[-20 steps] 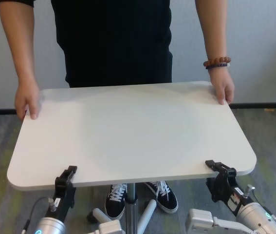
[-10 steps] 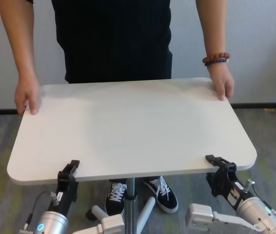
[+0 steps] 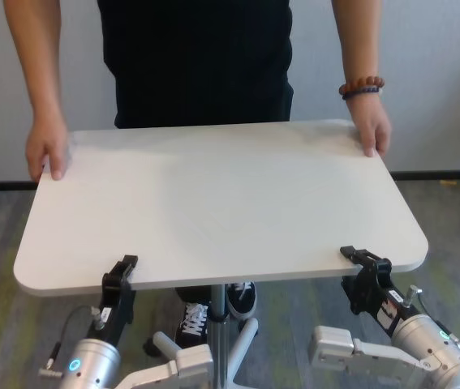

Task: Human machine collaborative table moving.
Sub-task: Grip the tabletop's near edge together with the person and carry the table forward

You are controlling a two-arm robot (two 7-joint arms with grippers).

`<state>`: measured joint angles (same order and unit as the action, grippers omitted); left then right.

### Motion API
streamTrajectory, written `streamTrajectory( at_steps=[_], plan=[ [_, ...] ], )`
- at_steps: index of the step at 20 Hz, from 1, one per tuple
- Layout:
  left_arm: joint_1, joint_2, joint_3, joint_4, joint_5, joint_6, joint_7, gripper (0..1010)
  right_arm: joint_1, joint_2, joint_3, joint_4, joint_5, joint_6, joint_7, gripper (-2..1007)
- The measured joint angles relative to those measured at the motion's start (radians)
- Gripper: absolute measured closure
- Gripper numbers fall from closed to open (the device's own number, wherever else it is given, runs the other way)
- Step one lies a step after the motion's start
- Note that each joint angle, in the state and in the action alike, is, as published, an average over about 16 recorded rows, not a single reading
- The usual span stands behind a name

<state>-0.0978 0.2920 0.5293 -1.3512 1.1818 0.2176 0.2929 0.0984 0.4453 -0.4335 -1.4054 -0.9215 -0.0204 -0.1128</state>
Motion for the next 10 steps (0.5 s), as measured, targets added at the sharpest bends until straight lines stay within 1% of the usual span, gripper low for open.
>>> streamTrajectory(
  at_steps=[10],
  plan=[
    [-0.051, -0.020, 0.016, 0.037, 0.007, 0.002, -0.002, 776, 0.059, -0.011, -0.013, 0.056, 0.005, -0.020, -0.006, 742]
  ],
)
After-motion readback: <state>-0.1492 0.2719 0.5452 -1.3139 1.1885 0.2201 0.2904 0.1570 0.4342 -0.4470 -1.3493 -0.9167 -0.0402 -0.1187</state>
